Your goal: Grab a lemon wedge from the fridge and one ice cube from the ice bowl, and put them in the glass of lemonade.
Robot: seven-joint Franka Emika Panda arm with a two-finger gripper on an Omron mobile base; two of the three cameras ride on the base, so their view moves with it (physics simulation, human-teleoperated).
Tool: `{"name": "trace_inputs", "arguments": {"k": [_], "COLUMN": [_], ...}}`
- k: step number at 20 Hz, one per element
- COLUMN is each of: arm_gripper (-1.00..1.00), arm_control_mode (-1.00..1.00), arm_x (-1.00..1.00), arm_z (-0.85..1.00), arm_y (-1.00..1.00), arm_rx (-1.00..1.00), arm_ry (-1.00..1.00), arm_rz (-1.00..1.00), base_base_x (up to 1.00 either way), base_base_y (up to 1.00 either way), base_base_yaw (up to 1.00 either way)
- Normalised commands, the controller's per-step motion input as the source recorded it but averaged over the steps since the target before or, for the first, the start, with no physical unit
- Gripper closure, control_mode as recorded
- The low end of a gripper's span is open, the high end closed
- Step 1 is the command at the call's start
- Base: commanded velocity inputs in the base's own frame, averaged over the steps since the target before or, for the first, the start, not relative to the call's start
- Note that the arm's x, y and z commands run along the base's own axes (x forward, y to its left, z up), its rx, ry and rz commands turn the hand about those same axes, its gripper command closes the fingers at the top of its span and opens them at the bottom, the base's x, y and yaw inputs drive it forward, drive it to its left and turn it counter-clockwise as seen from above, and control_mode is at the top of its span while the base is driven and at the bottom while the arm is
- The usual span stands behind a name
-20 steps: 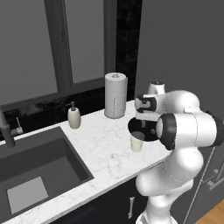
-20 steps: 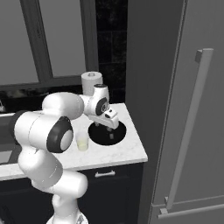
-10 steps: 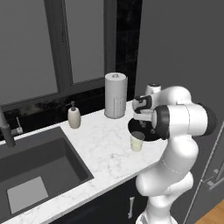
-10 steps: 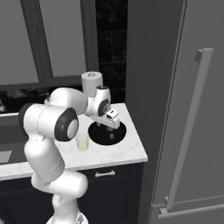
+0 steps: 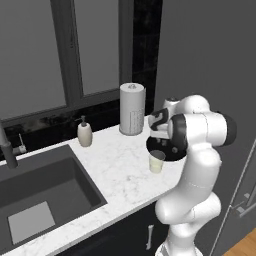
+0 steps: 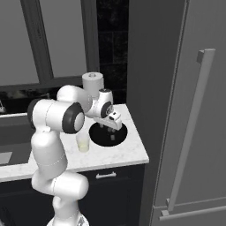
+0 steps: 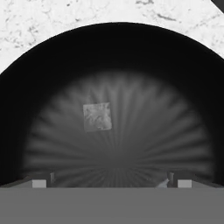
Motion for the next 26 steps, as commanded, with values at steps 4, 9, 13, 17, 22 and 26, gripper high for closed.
{"name": "trace_inputs", "arguments": {"k": [4, 9, 13, 17, 22, 26], "arm_gripper": [-1.0, -1.0, -1.0, -1.0, -1.0, -1.0], "arm_control_mode": [-1.0, -1.0, -1.0, -1.0, -1.0, -1.0], "arm_x": [0.23, 0.11, 0.07, 0.13, 0.23, 0.24], "arm_z": [-0.18, -0.21, -0.21, -0.18, -0.11, -0.1], "arm_y": [0.0, 0.0, 0.0, 0.0, 0.0, 0.0], "arm_rx": [0.0, 0.0, 0.0, 0.0, 0.0, 0.0], "arm_ry": [0.0, 0.0, 0.0, 0.0, 0.0, 0.0], "arm_rz": [0.0, 0.0, 0.0, 0.0, 0.0, 0.0], "base_base_x": [0.0, 0.0, 0.0, 0.0, 0.0, 0.0], "base_base_y": [0.0, 0.0, 0.0, 0.0, 0.0, 0.0], "base_base_yaw": [0.0, 0.0, 0.0, 0.0, 0.0, 0.0]}}
